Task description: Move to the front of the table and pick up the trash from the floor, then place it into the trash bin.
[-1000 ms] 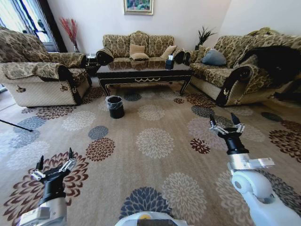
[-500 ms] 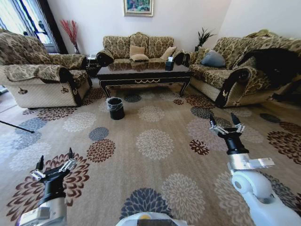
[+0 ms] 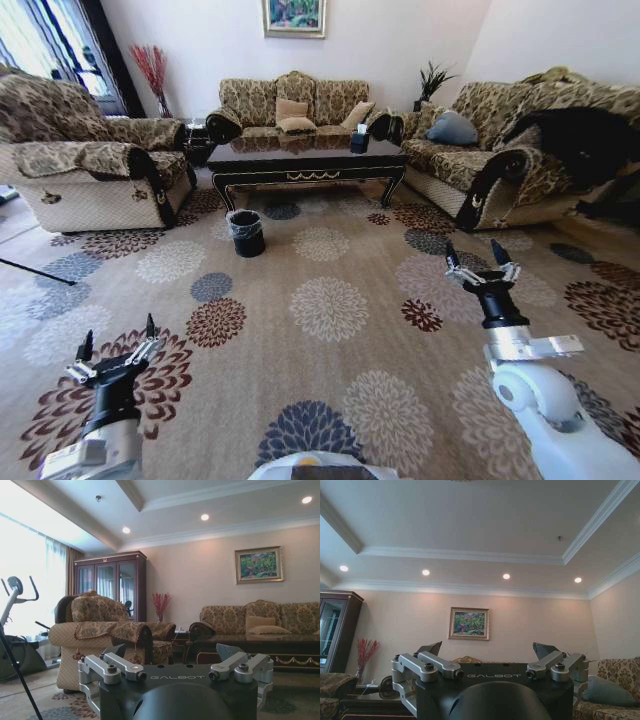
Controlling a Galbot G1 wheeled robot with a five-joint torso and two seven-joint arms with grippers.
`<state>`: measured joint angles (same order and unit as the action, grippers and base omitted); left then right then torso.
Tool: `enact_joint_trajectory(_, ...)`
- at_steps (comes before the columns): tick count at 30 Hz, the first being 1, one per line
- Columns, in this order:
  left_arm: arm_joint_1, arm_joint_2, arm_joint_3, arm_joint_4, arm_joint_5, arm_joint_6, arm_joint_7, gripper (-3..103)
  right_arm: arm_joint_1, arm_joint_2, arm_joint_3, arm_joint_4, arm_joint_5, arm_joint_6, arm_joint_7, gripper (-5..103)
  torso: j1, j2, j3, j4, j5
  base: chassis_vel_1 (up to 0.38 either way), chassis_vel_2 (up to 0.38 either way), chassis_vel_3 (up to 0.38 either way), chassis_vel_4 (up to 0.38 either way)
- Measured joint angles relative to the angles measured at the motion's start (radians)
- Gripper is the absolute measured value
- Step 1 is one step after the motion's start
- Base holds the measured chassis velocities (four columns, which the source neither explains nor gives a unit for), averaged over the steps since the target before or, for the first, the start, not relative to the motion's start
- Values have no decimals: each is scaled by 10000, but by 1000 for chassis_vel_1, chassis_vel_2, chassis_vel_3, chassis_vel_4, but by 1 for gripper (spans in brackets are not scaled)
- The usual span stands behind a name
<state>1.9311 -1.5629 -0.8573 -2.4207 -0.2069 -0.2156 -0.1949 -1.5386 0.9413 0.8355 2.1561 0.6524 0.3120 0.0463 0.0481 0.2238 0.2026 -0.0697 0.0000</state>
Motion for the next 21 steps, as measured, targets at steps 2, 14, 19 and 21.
enact_joint_trajectory(2,0,0,0,0,0,0,0,100,0,1,0,0,0,0,0,100,23,97,73,0,0,0,0,0,0)
enact_joint_trajectory(14,0,0,0,0,0,0,0,100,0,0,0,0,0,0,0,100,160,566,404,0,0,0,0,0,0)
enact_joint_trajectory(19,0,0,0,1,0,-1,0,100,0,1,0,0,0,0,0,100,227,786,560,0,0,0,0,0,0)
enact_joint_trajectory(21,0,0,0,0,0,0,0,100,0,0,0,0,0,0,0,100,240,825,585,0,0,0,0,0,0)
